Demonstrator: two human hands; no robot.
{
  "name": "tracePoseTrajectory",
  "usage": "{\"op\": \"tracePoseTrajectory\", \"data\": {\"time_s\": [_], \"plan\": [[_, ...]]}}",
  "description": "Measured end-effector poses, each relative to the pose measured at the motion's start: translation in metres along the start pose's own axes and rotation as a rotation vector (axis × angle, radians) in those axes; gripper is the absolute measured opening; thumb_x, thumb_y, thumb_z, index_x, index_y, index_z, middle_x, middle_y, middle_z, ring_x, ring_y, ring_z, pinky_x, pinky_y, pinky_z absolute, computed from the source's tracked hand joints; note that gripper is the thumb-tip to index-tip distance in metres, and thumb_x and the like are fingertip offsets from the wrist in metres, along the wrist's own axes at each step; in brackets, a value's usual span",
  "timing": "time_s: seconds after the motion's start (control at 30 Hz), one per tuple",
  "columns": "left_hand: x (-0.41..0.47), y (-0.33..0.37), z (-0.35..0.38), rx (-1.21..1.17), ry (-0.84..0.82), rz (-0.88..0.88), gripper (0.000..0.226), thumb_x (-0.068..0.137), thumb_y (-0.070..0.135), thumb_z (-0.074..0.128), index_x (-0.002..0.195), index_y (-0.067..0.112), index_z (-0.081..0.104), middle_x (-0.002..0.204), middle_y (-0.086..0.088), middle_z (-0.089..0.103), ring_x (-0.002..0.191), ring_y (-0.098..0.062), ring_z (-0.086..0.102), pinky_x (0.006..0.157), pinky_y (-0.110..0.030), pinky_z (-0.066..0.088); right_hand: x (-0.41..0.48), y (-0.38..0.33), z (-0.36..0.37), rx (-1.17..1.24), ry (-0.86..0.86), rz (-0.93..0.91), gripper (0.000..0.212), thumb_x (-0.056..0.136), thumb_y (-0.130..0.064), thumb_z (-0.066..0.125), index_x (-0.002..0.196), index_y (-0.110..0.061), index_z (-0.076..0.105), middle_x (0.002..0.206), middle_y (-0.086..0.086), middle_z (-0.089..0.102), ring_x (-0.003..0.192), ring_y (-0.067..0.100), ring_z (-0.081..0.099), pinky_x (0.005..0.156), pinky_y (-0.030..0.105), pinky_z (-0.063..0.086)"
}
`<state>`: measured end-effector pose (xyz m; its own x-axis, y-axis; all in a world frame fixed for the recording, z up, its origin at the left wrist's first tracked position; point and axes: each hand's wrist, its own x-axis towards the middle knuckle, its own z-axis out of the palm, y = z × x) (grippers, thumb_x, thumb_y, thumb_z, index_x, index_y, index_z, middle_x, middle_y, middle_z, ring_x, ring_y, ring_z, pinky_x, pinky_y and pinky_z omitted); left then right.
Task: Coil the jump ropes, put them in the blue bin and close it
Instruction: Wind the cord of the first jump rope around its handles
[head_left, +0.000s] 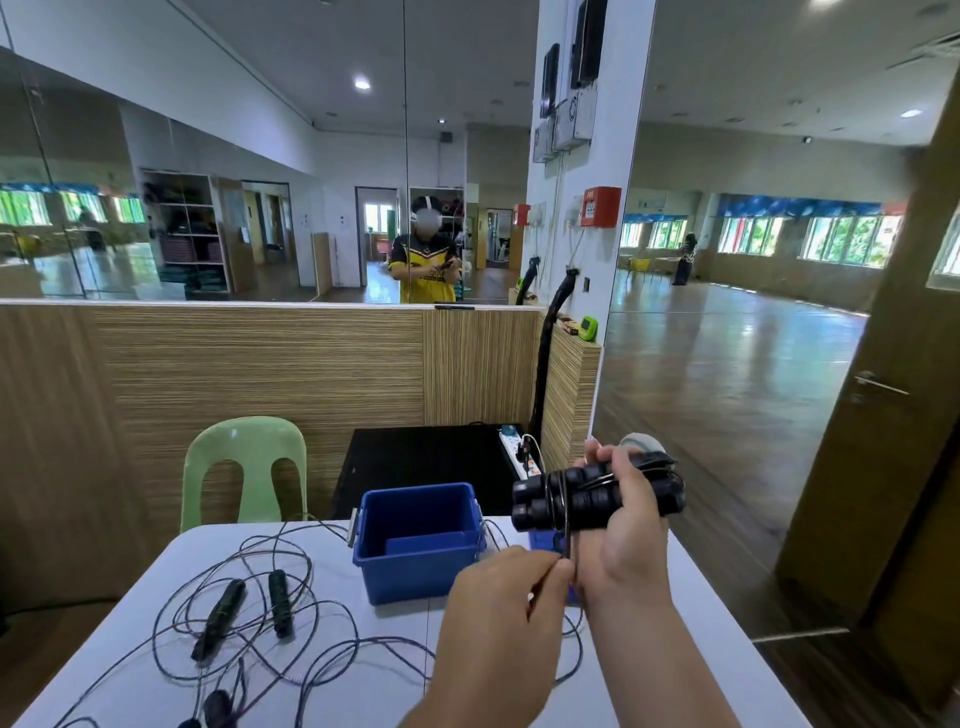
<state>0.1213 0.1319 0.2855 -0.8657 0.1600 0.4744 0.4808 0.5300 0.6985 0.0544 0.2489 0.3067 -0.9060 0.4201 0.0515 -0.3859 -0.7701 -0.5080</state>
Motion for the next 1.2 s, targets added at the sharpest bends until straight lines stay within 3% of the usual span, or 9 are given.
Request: {"op": "tracePoseTrajectory", "data": {"time_s": [0.13,0.33,0.43,0.57,0.67,0.77,0.93,1.1,1.2], "plan": [[0.005,-0.008,-0.003,-0.131,-0.154,-0.134,0.031,0.102,0.035,0.060,0.075,0.028,0.072,0.063,0.007,0.062,0.057,-0.002,0.057,0.053,-0.012,0.039,-0.012,-0.005,0.002,0.009,-0.092,0.062,0.023,0.104,-0.031,0.051,0.089,-0.016,0.059,0.107,0.005,0.073,0.106,0.014,0.066,0.074,0.032,0.059],[0.023,-0.024,-0.011,-0.291,-0.349,-0.236,0.029,0.100,0.039,0.063,0.081,0.027,0.081,0.058,0.005,0.058,0.057,-0.011,0.048,0.059,-0.026,0.039,-0.030,-0.016,0.012,0.129,-0.117,0.081,0.022,0.105,-0.029,0.050,0.089,-0.017,0.058,0.087,0.001,0.063,0.123,0.028,0.067,0.105,0.046,0.048],[0.032,-0.032,-0.018,-0.264,-0.476,-0.259,0.043,0.092,0.062,0.061,0.081,0.026,0.081,0.061,-0.003,0.057,0.061,-0.018,0.048,0.067,-0.031,0.043,-0.035,-0.019,0.010,0.144,-0.118,0.111,0.026,0.102,-0.032,0.053,0.084,-0.016,0.064,0.090,0.004,0.064,0.122,0.034,0.067,0.115,0.056,0.038],[0.051,-0.039,-0.036,-0.088,-0.605,-0.196,0.016,0.096,0.029,0.070,0.080,0.028,0.071,0.076,0.006,0.067,0.078,-0.020,0.063,0.074,-0.027,0.048,-0.053,-0.021,0.007,0.089,-0.163,0.224,0.022,0.094,-0.038,0.059,0.095,-0.016,0.061,0.096,0.007,0.074,0.117,0.033,0.070,0.105,0.061,0.045],[0.071,-0.041,-0.045,0.144,-0.615,-0.122,0.033,0.098,0.009,0.061,0.072,0.029,0.060,0.073,0.011,0.062,0.067,-0.003,0.056,0.065,-0.013,0.041,-0.059,-0.023,0.001,0.031,-0.195,0.294,0.030,0.100,-0.044,0.054,0.092,-0.017,0.064,0.109,0.010,0.077,0.112,0.030,0.073,0.089,0.054,0.058],[0.093,-0.038,-0.046,0.093,-0.654,-0.031,0.044,0.097,0.013,0.065,0.058,0.034,0.061,0.057,0.016,0.055,0.054,0.003,0.046,0.060,-0.022,0.037,-0.064,-0.022,0.001,-0.030,-0.212,0.353,0.051,0.100,-0.049,0.048,0.082,-0.013,0.079,0.111,0.013,0.078,0.088,0.027,0.079,0.068,0.044,0.064],[0.112,-0.020,-0.055,0.160,-0.697,-0.005,0.035,0.096,0.021,0.070,0.062,0.026,0.062,0.049,0.017,0.051,0.047,0.001,0.042,0.053,-0.015,0.035,-0.060,-0.016,-0.014,-0.104,-0.120,0.315,0.042,0.097,-0.046,0.057,0.087,-0.015,0.083,0.096,0.007,0.080,0.086,0.023,0.079,0.075,0.042,0.062],[0.111,-0.016,-0.061,0.132,-0.697,-0.082,0.044,0.087,0.037,0.077,0.071,-0.001,0.060,0.064,-0.007,0.042,0.059,-0.019,0.035,0.059,-0.034,0.031,-0.053,-0.010,-0.024,-0.174,-0.115,0.257,0.045,0.102,-0.033,0.053,0.071,-0.017,0.081,0.095,0.010,0.079,0.099,0.028,0.073,0.090,0.049,0.054],[0.111,-0.010,-0.059,0.012,-0.625,-0.203,0.035,0.089,0.027,0.068,0.062,0.009,0.055,0.056,-0.005,0.039,0.051,-0.019,0.028,0.051,-0.031,0.023,-0.048,-0.005,-0.022,-0.280,-0.110,0.207,0.037,0.102,-0.030,0.054,0.082,-0.012,0.079,0.094,0.012,0.076,0.086,0.026,0.075,0.074,0.044,0.061]]}}
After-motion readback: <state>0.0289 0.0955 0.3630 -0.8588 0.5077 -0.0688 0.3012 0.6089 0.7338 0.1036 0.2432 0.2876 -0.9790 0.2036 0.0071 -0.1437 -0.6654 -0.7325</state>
